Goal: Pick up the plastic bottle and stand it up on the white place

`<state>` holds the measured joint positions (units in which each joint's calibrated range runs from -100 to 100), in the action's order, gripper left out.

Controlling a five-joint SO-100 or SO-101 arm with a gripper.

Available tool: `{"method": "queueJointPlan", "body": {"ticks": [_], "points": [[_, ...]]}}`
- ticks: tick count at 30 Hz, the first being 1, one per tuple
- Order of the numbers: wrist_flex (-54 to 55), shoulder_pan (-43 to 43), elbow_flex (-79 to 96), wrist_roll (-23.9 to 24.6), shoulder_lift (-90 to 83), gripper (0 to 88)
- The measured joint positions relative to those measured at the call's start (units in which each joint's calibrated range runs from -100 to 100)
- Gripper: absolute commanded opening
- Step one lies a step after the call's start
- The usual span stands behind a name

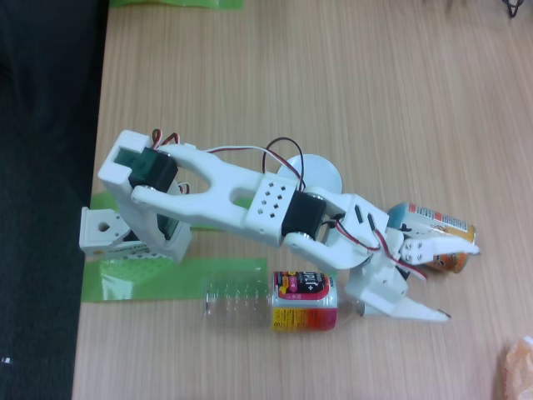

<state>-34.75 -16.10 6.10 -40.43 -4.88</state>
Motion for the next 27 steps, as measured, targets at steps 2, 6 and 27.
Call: {"method": "queueJointPlan", "body": {"ticks": [2,6,27], "points": [[0.0,-0.1,0.0,2.7,0.0,34.6],[-0.8,0.4,0.8,4.9,-0.3,34.6],[-31.6,2.3,-13.6,-2.9,5.6,34.0]]}}
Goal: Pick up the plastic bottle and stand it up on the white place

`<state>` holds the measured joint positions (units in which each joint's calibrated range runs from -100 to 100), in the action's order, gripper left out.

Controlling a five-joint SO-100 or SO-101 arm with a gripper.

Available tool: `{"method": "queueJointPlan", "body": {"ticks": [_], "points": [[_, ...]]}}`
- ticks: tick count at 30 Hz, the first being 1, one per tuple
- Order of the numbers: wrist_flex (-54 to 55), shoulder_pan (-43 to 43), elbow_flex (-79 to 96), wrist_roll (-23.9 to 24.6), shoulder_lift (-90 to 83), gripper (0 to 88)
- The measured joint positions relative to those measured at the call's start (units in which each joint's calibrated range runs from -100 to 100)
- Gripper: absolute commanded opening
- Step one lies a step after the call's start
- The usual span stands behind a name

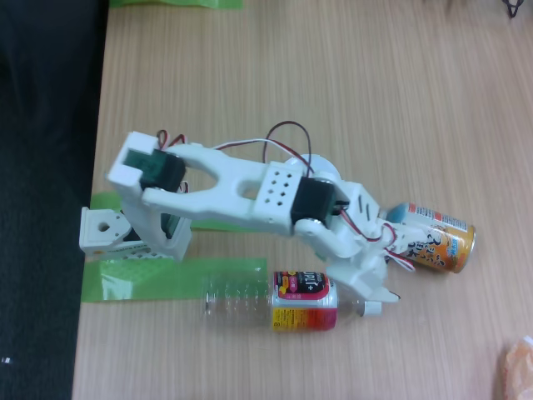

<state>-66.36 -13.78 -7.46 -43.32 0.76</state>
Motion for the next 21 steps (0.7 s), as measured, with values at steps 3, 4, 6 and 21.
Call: {"method": "queueJointPlan", "body": {"ticks": [3,4,6,21], "points": [[-3.7,0.5,-4.7,-0.8,3.8,34.0],[-4.8,0.7,-5.9,-1.5,5.0,34.0],[-6.5,1.0,-7.0,-3.1,6.9,34.0],[-7.2,-3.3,-7.3,-13.3,16.8,34.0]]}}
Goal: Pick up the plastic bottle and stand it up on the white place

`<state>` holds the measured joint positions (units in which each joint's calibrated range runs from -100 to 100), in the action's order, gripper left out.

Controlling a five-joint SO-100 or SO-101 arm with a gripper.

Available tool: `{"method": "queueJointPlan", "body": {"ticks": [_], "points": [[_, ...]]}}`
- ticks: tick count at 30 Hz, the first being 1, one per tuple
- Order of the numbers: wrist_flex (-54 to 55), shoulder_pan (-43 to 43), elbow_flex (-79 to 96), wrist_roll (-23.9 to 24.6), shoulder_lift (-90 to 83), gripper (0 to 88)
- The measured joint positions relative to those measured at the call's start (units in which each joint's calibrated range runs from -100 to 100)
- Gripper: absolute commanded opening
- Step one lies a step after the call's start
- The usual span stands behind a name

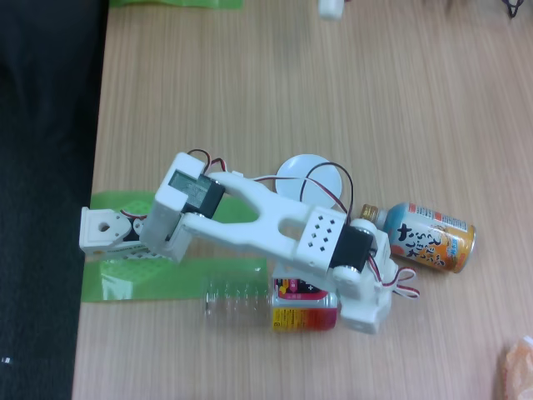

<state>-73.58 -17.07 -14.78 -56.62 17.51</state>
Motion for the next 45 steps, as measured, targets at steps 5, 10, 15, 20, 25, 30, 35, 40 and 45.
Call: {"method": "queueJointPlan", "body": {"ticks": [5,10,15,20,25,30,35,40,45], "points": [[0.0,0.2,0.0,-0.1,2.6,34.0],[0.0,0.4,0.0,-0.1,4.2,34.0],[0.0,0.4,0.0,-0.1,5.5,34.0],[0.1,0.4,-0.5,-0.1,7.2,34.0],[4.2,0.4,-0.7,-0.1,8.4,34.0],[5.7,0.4,-0.7,-0.1,9.3,34.0],[5.7,1.2,-0.7,-0.1,9.3,34.0],[5.7,2.7,-0.7,-0.1,9.3,33.9],[5.7,2.8,1.3,-0.1,9.3,33.9]]}}
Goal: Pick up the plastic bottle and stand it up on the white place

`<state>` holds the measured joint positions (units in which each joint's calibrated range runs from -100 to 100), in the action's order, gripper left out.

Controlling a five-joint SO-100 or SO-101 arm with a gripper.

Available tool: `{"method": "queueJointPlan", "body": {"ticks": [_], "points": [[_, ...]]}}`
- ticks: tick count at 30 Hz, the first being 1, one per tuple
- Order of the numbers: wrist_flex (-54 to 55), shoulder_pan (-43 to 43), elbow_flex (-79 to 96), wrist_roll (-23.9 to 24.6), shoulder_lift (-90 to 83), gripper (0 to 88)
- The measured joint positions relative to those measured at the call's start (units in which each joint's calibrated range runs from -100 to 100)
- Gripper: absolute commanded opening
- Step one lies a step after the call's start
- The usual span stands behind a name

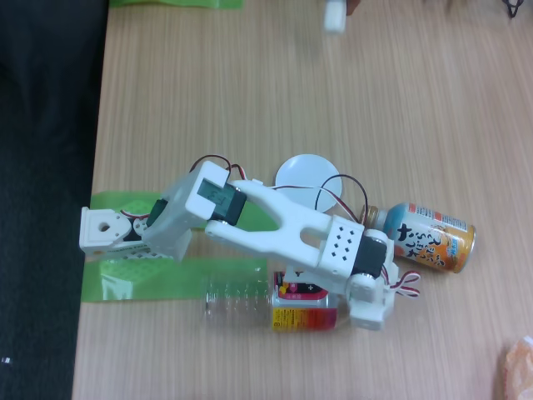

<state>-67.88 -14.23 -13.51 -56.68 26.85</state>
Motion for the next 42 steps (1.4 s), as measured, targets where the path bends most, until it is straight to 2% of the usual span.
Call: {"method": "queueJointPlan", "body": {"ticks": [11,17,20,42], "points": [[0.5,0.3,0.6,0.0,0.0,33.3],[0.5,0.1,0.6,0.0,0.0,20.3],[0.5,0.1,0.6,0.0,0.0,17.6],[0.5,0.1,0.6,0.1,0.0,17.2]]}}
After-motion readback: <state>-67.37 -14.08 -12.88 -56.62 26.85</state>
